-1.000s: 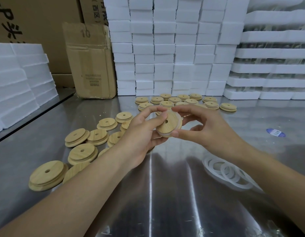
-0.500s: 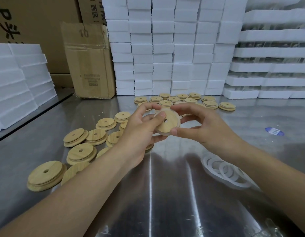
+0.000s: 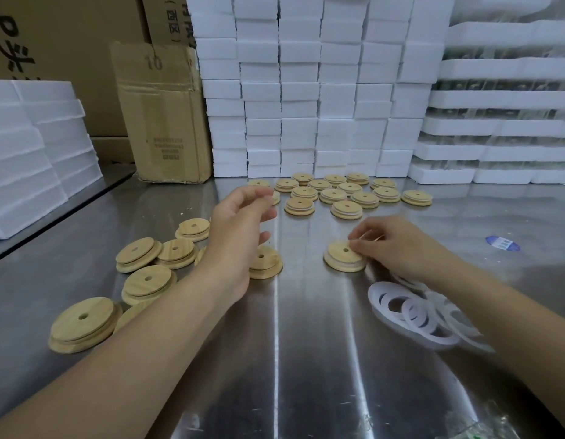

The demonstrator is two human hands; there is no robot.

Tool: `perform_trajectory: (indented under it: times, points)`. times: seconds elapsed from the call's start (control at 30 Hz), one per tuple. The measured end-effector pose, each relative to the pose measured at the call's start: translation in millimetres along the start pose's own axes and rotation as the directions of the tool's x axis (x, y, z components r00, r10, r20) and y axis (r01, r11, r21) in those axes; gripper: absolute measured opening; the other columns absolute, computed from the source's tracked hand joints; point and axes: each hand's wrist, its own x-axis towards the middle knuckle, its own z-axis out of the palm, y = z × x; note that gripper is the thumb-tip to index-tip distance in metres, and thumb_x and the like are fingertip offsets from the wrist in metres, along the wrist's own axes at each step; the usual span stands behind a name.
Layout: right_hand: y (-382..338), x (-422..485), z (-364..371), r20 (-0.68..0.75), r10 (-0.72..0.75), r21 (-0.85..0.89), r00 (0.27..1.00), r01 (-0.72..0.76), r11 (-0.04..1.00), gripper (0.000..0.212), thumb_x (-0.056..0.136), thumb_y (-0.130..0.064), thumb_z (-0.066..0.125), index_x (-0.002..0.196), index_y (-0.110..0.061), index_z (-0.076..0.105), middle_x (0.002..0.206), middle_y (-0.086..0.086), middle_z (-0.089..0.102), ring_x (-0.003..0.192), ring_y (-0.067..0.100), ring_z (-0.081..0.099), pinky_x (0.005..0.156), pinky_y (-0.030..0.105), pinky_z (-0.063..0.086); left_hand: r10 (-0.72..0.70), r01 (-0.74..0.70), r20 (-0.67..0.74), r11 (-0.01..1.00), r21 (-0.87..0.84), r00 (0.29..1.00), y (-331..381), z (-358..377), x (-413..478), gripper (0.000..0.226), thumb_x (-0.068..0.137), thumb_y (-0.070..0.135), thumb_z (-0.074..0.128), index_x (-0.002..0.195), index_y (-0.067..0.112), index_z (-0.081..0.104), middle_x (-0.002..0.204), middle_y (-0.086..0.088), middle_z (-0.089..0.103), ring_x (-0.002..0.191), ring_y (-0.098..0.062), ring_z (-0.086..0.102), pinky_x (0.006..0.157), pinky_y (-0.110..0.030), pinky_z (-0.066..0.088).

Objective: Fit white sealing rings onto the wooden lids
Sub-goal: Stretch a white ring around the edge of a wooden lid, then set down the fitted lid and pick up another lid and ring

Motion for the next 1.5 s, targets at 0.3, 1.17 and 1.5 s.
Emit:
perform_trajectory:
  times: [0.3,1.17,1.5]
  points:
    - [-12.1,-7.9,8.1,-0.129,-0.273,-0.183,0.953,0.248,0.951,0.032,0.095,-0.049,0.066,0.069,-0.031,0.067,0.078,-0.016,0.062,0.085,-0.002,0.057,0.068,0.019,0.038,0.012,-0.011,-0.029,1.000,0.028,1.000,2.1,0.2,0.0,0.019,0.098,0.021,0.070,0.087,0.033,0.079,0.092,0.015,0.075,0.094,-0.006,0.071,0.074,-0.032,0.050]
    - [12.4,-9.6,-70.3,0.409,0.022,-0.096,0.912,0.019,0.995,0.006,0.093,-0.035,0.077,0.095,-0.039,0.081,0.098,-0.020,0.078,0.092,-0.005,0.069,0.090,0.025,0.045,0.062,-0.371,0.373,-0.047,0.927,0.926,1.4,-18.1,-2.7,0.043,0.084,0.069,0.048,0.116,0.045,0.064,0.101,0.017,0.056,0.093,-0.014,0.048,0.085,-0.041,0.032]
    - [28.3,-8.5,-96.1,0.225,0.348,-0.543,0.910,-0.179,0.821,0.009,0.097,-0.032,0.069,0.097,-0.029,0.078,0.097,-0.010,0.077,0.092,0.013,0.072,0.102,0.041,0.052,0.031,-0.437,0.437,0.110,0.893,0.899,-2.7,-15.3,-6.0,0.039,0.085,0.056,0.062,0.122,0.043,0.067,0.108,0.016,0.066,0.102,-0.014,0.061,0.080,-0.034,0.046]
